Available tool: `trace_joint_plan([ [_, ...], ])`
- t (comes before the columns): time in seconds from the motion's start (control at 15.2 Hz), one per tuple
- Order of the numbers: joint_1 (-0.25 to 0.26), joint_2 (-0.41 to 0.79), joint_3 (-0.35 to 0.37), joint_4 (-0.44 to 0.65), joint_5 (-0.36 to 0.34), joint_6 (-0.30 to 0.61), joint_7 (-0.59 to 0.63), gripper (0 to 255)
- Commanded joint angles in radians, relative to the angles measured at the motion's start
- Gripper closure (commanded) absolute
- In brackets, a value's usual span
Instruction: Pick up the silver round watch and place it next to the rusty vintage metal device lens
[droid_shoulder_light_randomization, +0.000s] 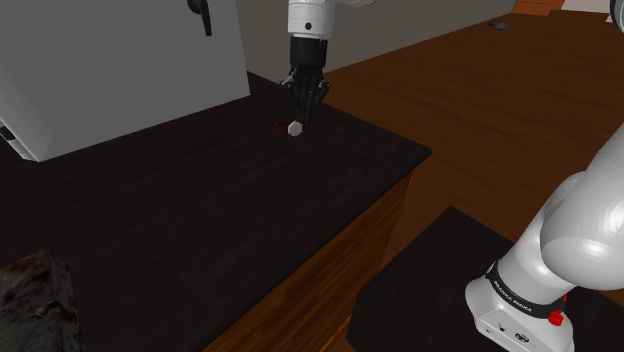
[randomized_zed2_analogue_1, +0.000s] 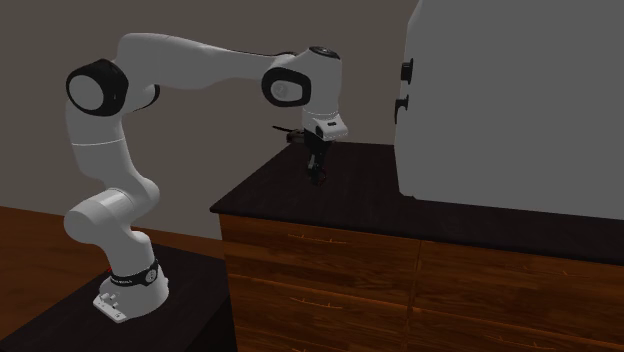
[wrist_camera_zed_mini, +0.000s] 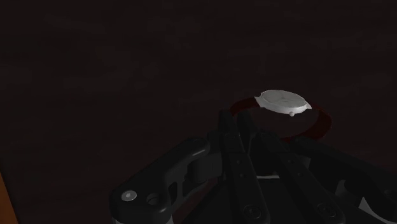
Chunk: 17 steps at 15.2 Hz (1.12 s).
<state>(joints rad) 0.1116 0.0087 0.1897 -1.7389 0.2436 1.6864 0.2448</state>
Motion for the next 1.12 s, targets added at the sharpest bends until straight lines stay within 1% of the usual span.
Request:
trace_joint_plan([
  [0.0,-0.001,0.002,-0.001,0.024,-0.001,-0.022,0.004,255],
  [0.53,-0.002,0.017,-0.002,0.15,-0.005,-0.13,0.028,255],
  [1.06,-0.001,0.051,-0.001,0.3,-0.009,-0.244,0.057,255],
])
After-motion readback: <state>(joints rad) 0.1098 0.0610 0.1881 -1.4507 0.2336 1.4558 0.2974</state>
